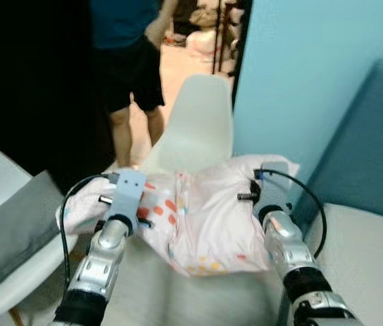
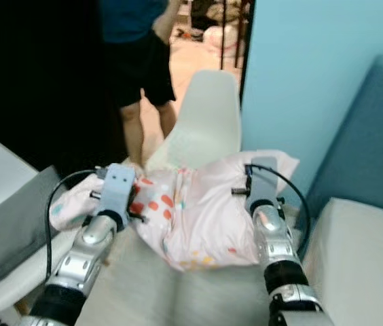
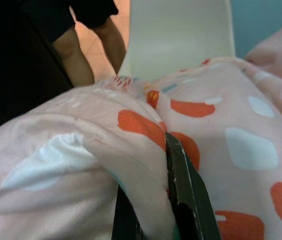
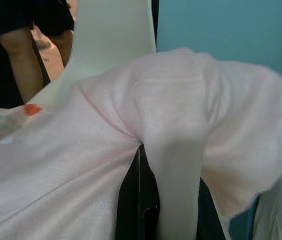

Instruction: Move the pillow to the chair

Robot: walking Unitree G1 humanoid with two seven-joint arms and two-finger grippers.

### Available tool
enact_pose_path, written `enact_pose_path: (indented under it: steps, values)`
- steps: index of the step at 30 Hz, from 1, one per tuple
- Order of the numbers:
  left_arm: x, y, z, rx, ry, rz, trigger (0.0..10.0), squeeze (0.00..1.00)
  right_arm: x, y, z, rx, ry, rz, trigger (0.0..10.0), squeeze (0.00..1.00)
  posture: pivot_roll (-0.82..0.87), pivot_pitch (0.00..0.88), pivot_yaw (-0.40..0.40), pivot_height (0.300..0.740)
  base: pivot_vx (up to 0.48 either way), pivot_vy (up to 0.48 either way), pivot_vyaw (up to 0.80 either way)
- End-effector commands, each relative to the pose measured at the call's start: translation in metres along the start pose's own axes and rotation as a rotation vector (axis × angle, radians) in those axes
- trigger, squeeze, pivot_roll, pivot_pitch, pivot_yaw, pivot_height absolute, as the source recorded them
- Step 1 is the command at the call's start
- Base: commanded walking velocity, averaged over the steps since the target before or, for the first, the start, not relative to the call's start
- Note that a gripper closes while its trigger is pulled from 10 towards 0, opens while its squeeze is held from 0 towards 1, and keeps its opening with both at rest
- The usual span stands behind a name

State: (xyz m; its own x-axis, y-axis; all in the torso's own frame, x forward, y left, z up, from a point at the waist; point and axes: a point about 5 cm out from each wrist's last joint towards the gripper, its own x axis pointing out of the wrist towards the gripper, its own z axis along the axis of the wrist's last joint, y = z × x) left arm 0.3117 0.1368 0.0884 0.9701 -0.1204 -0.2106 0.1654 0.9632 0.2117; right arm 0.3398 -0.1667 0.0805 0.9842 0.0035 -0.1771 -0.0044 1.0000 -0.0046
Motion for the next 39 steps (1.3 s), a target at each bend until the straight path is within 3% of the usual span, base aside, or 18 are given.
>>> enact_pose_path:
  steps: [1, 4, 10, 39]
  values:
    - [0.0005, 0.0, 0.0063, 0.003, -0.036, -0.004, 10.0, 0.0, 0.0025, 0.0178, 0.0054, 0.005, -0.014, 0.075, 10.0, 0.0, 0.07, 0.0, 0.001, 0.74, 0.0, 0.0, 0.0]
    - [-0.0005, 0.0012, 0.0044, -0.054, -0.031, 0.008, 10.0, 0.0, 0.001, 0.0228, 0.0034, 0.0, -0.012, 0.085, 10.0, 0.0, 0.07, 0.0, -0.003, 0.74, 0.0, 0.0, 0.0]
    - [-0.0026, 0.0019, 0.0035, -0.079, -0.033, 0.01, 10.0, 0.0, 0.0002, 0.0242, 0.0029, -0.004, -0.012, 0.098, 10.0, 0.0, 0.07, 0.0, -0.008, 0.74, 0.0, 0.0, 0.0]
    - [-0.0037, 0.0032, 0.0069, -0.076, -0.052, 0.008, 10.0, 0.0, -0.0004, 0.0199, 0.0016, 0.017, -0.009, 0.079, 10.0, 0.0, 0.07, 0.0, -0.004, 0.74, 0.34, 0.0, 0.0]
